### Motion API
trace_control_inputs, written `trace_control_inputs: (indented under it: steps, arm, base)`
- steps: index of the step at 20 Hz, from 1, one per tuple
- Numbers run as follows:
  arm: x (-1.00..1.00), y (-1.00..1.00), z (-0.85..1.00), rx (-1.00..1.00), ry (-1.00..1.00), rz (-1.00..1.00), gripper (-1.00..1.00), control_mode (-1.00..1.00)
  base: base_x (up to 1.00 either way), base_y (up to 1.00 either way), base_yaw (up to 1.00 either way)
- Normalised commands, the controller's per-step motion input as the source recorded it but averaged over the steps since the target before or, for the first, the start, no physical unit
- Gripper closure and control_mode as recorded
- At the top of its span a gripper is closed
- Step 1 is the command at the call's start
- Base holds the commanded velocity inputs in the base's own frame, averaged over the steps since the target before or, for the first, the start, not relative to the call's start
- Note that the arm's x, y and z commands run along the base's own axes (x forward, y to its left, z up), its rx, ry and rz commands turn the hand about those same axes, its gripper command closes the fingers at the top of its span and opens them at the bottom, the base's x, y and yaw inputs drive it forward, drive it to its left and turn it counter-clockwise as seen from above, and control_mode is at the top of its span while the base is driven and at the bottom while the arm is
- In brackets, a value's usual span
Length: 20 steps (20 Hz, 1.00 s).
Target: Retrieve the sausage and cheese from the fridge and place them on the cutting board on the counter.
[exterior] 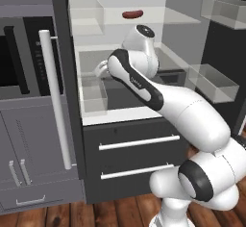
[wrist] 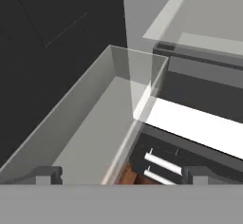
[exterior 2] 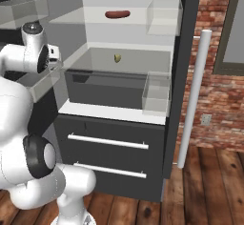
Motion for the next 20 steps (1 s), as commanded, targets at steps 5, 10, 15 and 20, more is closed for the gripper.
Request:
trace_control_inputs:
  steps: [5, 10, 15, 20]
  arm:
    - [0.0, -0.81, 0.0, 0.0, 0.0, -0.12, -1.0, -1.0]
    - [0.01, -0.76, 0.0, 0.0, 0.0, -0.15, -1.0, -1.0]
    - [0.03, -0.73, -0.07, -0.01, 0.0, -0.13, -1.0, -1.0]
    - [-0.01, -0.29, -0.51, -0.24, 0.0, -0.16, -1.0, -1.0]
  base:
    - [0.0, 0.0, 0.0]
    - [0.0, 0.0, 0.0]
    - [0.0, 0.0, 0.0]
    - [0.0, 0.0, 0.0]
